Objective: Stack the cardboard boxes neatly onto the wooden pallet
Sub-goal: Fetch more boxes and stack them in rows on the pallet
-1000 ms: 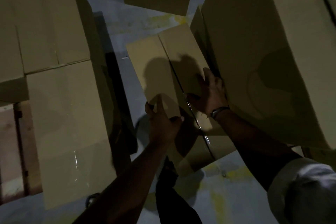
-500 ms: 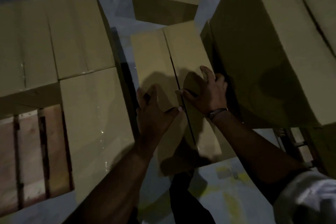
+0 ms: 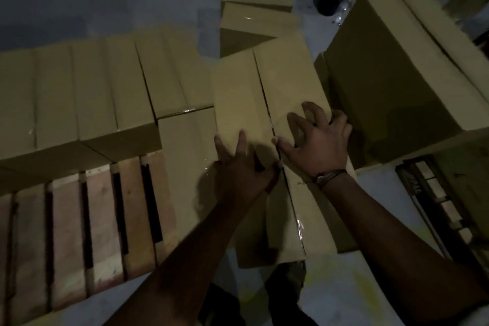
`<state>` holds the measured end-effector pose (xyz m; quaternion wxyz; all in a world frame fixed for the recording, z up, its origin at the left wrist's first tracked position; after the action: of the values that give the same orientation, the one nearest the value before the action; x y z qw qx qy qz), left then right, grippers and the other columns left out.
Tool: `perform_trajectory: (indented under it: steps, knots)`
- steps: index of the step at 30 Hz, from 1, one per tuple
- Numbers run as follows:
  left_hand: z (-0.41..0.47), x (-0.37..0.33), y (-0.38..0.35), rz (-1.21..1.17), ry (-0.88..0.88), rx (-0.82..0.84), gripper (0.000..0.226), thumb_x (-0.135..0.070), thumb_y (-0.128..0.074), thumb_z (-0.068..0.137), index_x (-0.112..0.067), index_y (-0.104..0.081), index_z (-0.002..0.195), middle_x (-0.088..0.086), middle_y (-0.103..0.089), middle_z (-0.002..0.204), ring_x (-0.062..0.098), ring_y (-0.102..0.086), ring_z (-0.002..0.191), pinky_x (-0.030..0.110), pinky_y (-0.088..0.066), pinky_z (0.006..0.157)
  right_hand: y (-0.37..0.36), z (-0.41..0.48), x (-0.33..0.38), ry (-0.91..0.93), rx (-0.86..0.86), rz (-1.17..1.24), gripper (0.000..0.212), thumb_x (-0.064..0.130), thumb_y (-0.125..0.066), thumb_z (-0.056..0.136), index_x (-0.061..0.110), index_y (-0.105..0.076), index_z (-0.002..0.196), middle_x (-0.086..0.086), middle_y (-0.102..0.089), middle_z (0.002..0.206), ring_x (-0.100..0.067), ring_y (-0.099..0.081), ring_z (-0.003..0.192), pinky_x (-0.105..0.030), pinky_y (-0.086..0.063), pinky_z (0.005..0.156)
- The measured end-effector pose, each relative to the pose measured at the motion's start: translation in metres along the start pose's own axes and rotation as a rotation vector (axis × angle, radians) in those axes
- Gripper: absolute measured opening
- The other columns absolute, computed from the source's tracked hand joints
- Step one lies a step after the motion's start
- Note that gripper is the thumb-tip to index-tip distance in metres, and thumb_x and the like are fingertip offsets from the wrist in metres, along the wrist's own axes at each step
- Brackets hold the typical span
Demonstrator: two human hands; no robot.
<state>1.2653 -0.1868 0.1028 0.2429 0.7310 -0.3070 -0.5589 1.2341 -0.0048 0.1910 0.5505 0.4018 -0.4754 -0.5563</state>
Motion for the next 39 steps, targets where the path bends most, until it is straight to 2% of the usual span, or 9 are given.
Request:
perform_trajectory:
  steps: [4, 8, 13, 18, 22, 25, 30, 33, 39]
  knots:
    - [-0.026, 0.015, 0.029, -0.035, 0.0, -0.089, 0.114, -0.089, -0.063, 0.065, -0.048, -0.011, 0.158, 0.001, 0.016, 0.168, 0.047, -0.024, 0.144, 0.053, -0.045, 0.105, 0.022, -0.015, 0.026, 0.017, -0.015, -0.04, 0.064, 0.078, -0.055, 0.075, 0.037, -0.064, 0.124, 0.006, -0.043, 0.15, -0.045, -0.037, 0.122, -0.048, -0.036, 0.094]
    - [-0.061, 0.031, 0.052, 0.005, -0.054, -0.232, 0.114, -0.094, -0.057, 0.061, -0.04, -0.027, 0.158, 0.017, -0.002, 0.168, 0.052, -0.039, 0.137, 0.052, -0.05, 0.098, 0.036, -0.039, 0.047, 0.024, -0.024, -0.022, 0.066, 0.081, -0.055, 0.073, 0.039, -0.065, 0.123, 0.009, -0.044, 0.15, -0.041, -0.039, 0.119, -0.047, -0.036, 0.094]
    - [-0.117, 0.059, 0.077, -0.037, 0.037, -0.146, 0.115, -0.093, -0.062, 0.061, -0.05, -0.015, 0.157, -0.001, 0.011, 0.169, 0.048, -0.026, 0.144, 0.052, -0.043, 0.105, 0.054, -0.095, 0.078, 0.041, -0.031, 0.06, 0.065, 0.078, -0.059, 0.073, 0.036, -0.065, 0.123, 0.008, -0.045, 0.149, -0.04, -0.041, 0.115, -0.046, -0.035, 0.093]
    - [-0.186, 0.089, 0.118, 0.105, 0.033, -0.212, 0.119, -0.094, -0.061, 0.059, -0.043, -0.018, 0.158, 0.013, 0.004, 0.169, 0.051, -0.022, 0.146, 0.059, -0.035, 0.11, 0.061, -0.165, 0.119, 0.01, 0.042, 0.189, 0.065, 0.077, -0.058, 0.074, 0.038, -0.063, 0.126, 0.006, -0.042, 0.151, -0.041, -0.037, 0.122, -0.05, -0.033, 0.1]
    - [-0.217, 0.151, 0.152, 0.182, 0.113, -0.2, 0.125, -0.1, -0.054, 0.056, -0.041, -0.015, 0.158, 0.017, 0.004, 0.167, 0.055, -0.024, 0.143, 0.061, -0.037, 0.107, 0.04, -0.197, 0.182, 0.071, 0.131, 0.237, 0.064, 0.075, -0.059, 0.076, 0.036, -0.063, 0.127, 0.003, -0.042, 0.151, -0.043, -0.036, 0.123, -0.051, -0.033, 0.099]
    - [-0.227, 0.198, 0.181, 0.2, 0.131, -0.226, 0.126, -0.1, -0.053, 0.054, -0.037, -0.02, 0.158, 0.02, 0.0, 0.166, 0.056, -0.031, 0.139, 0.057, -0.042, 0.102, 0.029, -0.207, 0.233, 0.1, 0.028, 0.258, 0.062, 0.071, -0.065, 0.072, 0.031, -0.069, 0.119, 0.001, -0.053, 0.142, -0.043, -0.046, 0.113, -0.048, -0.036, 0.089]
    - [-0.218, 0.285, 0.227, 0.142, 0.27, -0.161, 0.126, -0.093, -0.067, 0.051, -0.047, -0.014, 0.156, 0.005, 0.01, 0.167, 0.05, -0.025, 0.145, 0.053, -0.033, 0.111, -0.016, -0.213, 0.323, 0.104, 0.158, 0.322, 0.062, 0.075, -0.058, 0.076, 0.039, -0.064, 0.126, 0.009, -0.044, 0.148, -0.038, -0.038, 0.122, -0.046, -0.033, 0.093]
    - [-0.215, 0.335, 0.258, 0.168, 0.313, -0.179, 0.127, -0.093, -0.066, 0.05, -0.049, -0.013, 0.156, 0.003, 0.009, 0.167, 0.051, -0.025, 0.143, 0.055, -0.034, 0.111, -0.036, -0.221, 0.378, 0.118, 0.155, 0.363, 0.063, 0.074, -0.06, 0.074, 0.037, -0.067, 0.124, 0.008, -0.046, 0.146, -0.04, -0.036, 0.121, -0.046, -0.033, 0.092]
    - [-0.187, 0.406, 0.271, 0.155, 0.301, -0.094, 0.132, -0.092, -0.07, 0.046, -0.05, -0.012, 0.156, 0.002, 0.017, 0.167, 0.046, -0.022, 0.146, 0.052, -0.032, 0.112, -0.099, -0.224, 0.428, 0.101, 0.28, 0.371, 0.075, 0.08, -0.036, 0.075, 0.038, -0.06, 0.132, 0.012, -0.037, 0.151, -0.039, -0.033, 0.128, -0.047, -0.033, 0.098]
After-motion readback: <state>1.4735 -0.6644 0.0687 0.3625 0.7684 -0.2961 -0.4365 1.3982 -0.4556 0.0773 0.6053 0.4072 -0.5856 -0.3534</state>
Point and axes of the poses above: each hand's wrist, its own z-axis towards the middle knuckle, its own y-axis out of the back of the hand, x = y × z, the point moved 10 cm from there along z, towards the middle knuckle
